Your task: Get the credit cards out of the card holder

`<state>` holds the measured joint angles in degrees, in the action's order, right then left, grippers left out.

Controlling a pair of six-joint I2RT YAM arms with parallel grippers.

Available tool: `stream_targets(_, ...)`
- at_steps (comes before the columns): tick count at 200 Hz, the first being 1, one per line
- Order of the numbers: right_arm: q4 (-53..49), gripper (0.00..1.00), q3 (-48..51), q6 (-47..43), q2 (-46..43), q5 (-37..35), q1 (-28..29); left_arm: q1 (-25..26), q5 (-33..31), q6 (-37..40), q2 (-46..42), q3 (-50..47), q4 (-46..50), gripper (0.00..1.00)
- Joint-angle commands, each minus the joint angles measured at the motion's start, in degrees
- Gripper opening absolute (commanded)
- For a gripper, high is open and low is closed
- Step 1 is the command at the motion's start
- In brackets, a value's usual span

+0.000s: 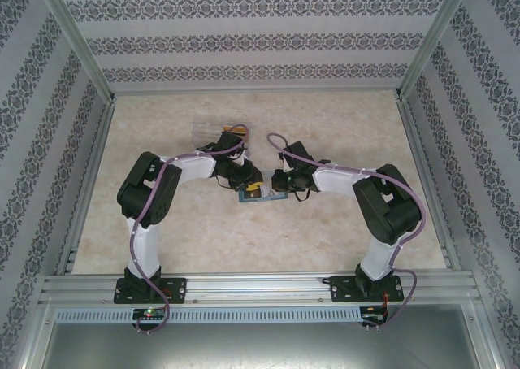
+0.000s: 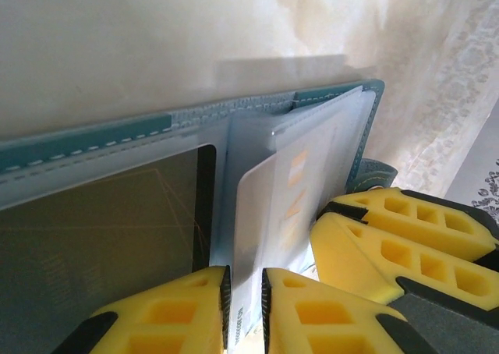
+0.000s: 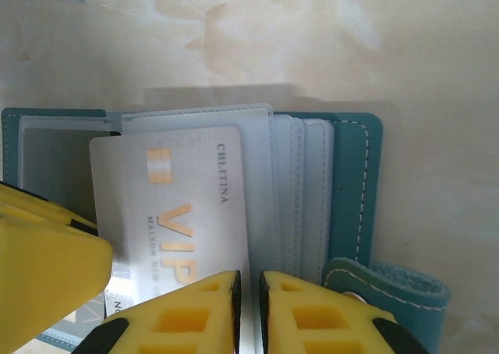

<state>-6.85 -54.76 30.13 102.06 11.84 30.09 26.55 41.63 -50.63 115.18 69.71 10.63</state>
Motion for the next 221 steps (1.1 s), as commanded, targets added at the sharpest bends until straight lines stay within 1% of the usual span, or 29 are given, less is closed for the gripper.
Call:
stream_targets(1,-2.16,0.18,-0.78,0.85,1.65,0.73,-0.75,0.18,1.26,1.33,1.46,1.3,-1.81,0.2)
stream_targets(21,-2.18,0.18,-0.85,0.88,1.74,0.95,-0.84,0.15,1.09,1.33,1.8,1.56,-1.21,0.23)
stream_targets(56,-2.22,0.18,-0.95,0.9,2.06,1.32,-0.87,0.19,1.09,1.26,2.07,1.53,-1.36,0.23)
stream_targets(78,-2.31,0.18,-1.05,0.98,2.26,1.46,-0.83,0.24,1.07,1.41,1.76,1.62,-1.34,0.19)
stream_targets(99,-2.59,0.18,-1.0,0.99,2.2,1.17,-0.82,0.09,0.55,1.82,1.03,1.41,-0.52,0.13)
stream_targets(125,-2.77,0.18,-0.72,1.2,1.83,0.3,-1.13,-0.32,-0.61,2.97,-0.88,0.1,1.19,0.1)
stream_targets(177,-1.52,0.18,0.52,0.99,0.47,0.46,-1.62,-2.65,-3.33,5.31,-7.85,-4.38,5.99,0.04)
stream_targets(203,1.58,0.2,2.12,0.55,-1.6,1.66,-1.7,-4.57,-5.81,7.4,-12.91,-6.64,9.94,0.04)
stream_targets(221,5.34,0.22,3.87,0.54,-4.22,3.85,-1.7,-6.62,-6.59,8.38,-17.08,-7.7,11.76,0.04)
